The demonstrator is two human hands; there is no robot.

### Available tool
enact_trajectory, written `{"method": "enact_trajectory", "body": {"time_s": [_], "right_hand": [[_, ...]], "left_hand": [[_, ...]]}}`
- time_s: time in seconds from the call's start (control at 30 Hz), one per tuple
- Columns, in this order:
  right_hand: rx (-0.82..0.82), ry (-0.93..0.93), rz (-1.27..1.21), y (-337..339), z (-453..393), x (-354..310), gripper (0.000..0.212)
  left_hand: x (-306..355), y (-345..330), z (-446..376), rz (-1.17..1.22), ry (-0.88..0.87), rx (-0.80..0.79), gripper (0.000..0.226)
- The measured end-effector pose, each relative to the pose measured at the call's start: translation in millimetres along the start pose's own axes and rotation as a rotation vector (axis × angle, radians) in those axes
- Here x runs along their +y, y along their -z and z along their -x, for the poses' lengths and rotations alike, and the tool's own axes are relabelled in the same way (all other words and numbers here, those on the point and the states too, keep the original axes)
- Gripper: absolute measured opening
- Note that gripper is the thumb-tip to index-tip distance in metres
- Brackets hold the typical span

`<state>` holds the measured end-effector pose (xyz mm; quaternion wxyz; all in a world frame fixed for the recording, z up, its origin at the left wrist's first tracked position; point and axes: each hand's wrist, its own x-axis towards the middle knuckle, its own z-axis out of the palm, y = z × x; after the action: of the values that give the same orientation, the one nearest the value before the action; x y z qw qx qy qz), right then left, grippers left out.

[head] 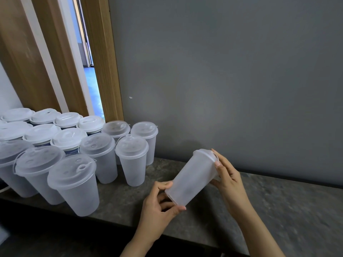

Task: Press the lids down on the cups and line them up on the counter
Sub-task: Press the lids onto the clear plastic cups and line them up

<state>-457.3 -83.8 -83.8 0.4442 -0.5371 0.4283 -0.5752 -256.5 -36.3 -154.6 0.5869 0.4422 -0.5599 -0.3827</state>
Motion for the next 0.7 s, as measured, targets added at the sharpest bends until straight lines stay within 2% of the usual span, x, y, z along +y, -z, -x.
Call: {"method": "enact_trajectory", "body": {"time_s": [0.17,0.37,0.57,0.7], "right_hand": [[0.002,-0.002,0.014,-2.8,-2.3,-0.2,0.029],[0.029,0.037,0.137,-0.2,-6.7,-6.0,0.012],[0.03,0.045,0.094,2.8,-11.4,-7.2,0.012],[0.003,0.054,0.073,0.1,-13.2,-7.7,0.018]], "left_hand": [[-0.5,-0.3,0.8,-0.016,-0.062,0.026,0.064],[-0.1,-0.1,-0.7,-0.024,-0.122,0.041,0.066],[1.0,0.9,-2.1,0.012,-0.009,-0.045,0.08],[3.7,0.0,-3.4,0.099,0.071,-0.104,0.08]]}}
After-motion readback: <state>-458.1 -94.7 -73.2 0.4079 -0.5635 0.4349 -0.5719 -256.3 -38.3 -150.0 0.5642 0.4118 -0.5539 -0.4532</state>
